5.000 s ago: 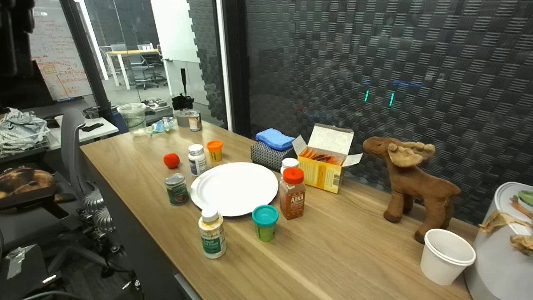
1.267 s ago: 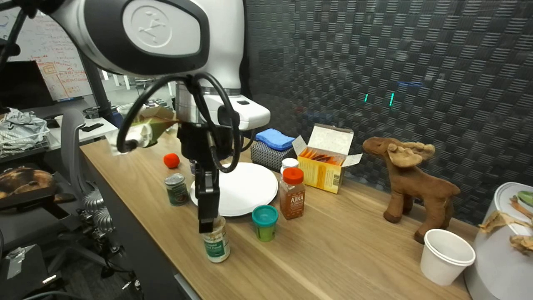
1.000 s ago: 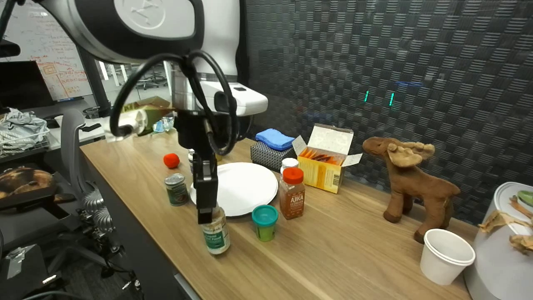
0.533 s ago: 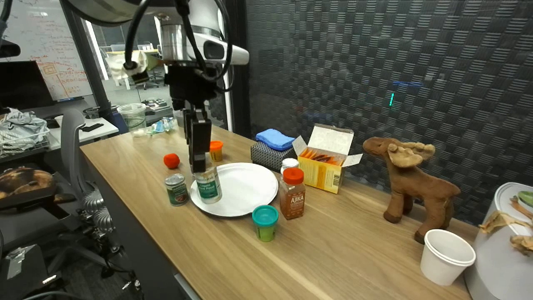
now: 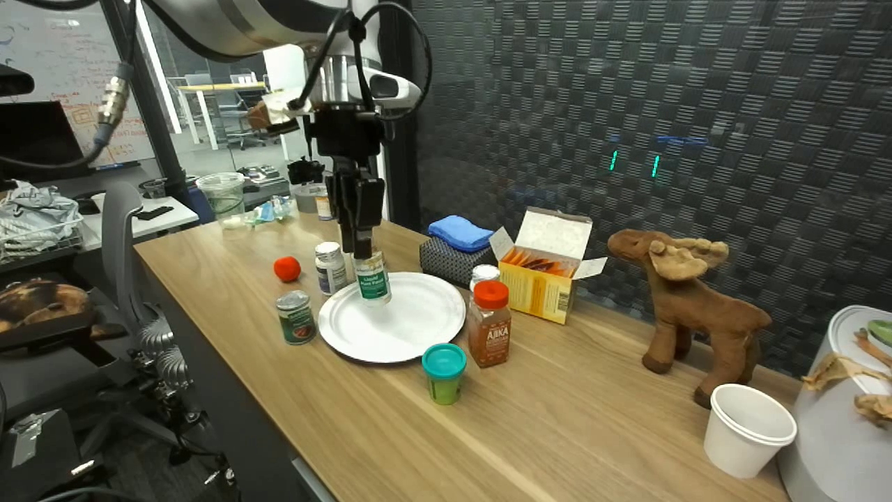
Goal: Pick up all the objects surrounding the white plate and arrange them on the plate
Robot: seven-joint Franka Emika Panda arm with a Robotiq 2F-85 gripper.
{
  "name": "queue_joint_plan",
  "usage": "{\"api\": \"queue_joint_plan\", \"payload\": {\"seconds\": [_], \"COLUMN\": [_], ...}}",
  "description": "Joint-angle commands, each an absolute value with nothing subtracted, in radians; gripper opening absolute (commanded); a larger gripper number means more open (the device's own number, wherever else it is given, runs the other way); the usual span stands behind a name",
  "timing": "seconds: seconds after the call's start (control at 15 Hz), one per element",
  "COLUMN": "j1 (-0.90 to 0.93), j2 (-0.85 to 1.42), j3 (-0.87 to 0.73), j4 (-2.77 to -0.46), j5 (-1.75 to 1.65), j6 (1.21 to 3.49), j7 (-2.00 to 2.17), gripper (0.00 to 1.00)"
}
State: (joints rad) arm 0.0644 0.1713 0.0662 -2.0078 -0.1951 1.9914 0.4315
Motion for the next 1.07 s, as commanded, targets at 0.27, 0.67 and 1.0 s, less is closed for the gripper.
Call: {"api": "queue_joint_plan", "payload": {"seconds": [0.27, 0.67, 1.0], "j1": [0.11, 0.121, 0.115], "j2": [0.361, 0.446, 0.474], "j3": [0.044, 0.028, 0.025], "j4": [-1.757, -1.658, -1.639], "j5": [-0.214, -0.204, -0.178], "j6": [1.907, 1.89, 1.892], "j7": [0.401, 0.381, 0.357], "gripper": [0.15, 0.15, 0.15]}}
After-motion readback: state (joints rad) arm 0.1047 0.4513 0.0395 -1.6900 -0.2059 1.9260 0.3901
